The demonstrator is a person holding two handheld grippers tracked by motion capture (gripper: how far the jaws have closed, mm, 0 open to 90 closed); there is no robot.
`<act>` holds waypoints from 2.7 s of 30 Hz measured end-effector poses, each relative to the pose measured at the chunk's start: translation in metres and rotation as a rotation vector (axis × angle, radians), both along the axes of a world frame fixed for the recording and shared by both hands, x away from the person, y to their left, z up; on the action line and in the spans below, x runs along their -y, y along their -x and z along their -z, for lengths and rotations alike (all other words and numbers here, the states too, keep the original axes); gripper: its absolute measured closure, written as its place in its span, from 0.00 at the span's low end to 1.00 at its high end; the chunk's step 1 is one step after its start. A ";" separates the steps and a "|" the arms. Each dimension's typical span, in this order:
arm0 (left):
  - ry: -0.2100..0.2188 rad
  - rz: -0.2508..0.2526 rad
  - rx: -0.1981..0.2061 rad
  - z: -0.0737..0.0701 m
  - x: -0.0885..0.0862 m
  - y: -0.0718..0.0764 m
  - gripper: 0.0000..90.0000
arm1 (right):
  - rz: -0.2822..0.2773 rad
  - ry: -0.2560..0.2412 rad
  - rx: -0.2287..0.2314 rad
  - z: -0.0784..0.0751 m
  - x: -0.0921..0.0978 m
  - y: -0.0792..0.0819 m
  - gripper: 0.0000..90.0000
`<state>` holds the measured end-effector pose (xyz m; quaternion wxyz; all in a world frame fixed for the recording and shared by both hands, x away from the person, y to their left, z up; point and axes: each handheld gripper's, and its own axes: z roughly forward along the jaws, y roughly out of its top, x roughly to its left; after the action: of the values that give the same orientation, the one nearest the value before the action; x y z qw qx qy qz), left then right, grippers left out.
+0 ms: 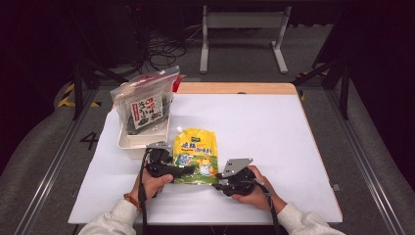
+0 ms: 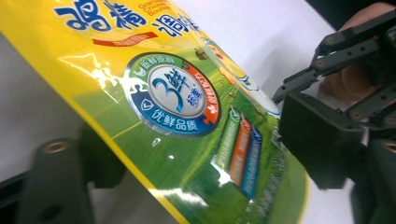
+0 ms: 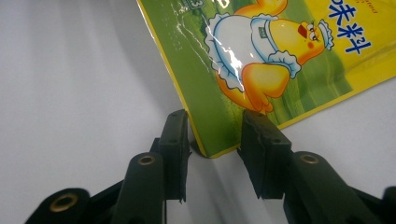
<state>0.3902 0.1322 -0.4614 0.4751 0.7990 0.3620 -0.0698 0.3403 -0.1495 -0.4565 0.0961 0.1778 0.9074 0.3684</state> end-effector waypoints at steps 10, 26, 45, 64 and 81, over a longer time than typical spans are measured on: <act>0.058 0.071 0.138 -0.014 -0.004 0.007 0.76 | -0.004 -0.009 -0.030 0.000 0.011 0.000 0.54; -0.004 0.259 0.357 -0.037 0.003 0.040 0.78 | 0.062 -0.170 -0.016 -0.015 0.025 -0.005 0.79; 0.043 0.249 0.411 -0.049 0.002 0.037 0.83 | 0.028 -0.156 0.029 -0.017 0.020 0.001 0.81; 0.035 0.233 0.510 -0.066 -0.009 0.043 0.95 | 0.178 -0.054 0.063 -0.028 0.080 0.017 0.32; 0.038 0.218 0.581 -0.085 -0.024 0.044 0.95 | 0.263 -0.020 0.079 -0.026 0.118 0.027 0.29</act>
<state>0.3459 0.1559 -0.3766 0.5631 0.8106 0.1219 0.1044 0.3137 -0.2679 -0.4307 0.1776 0.2815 0.8680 0.3684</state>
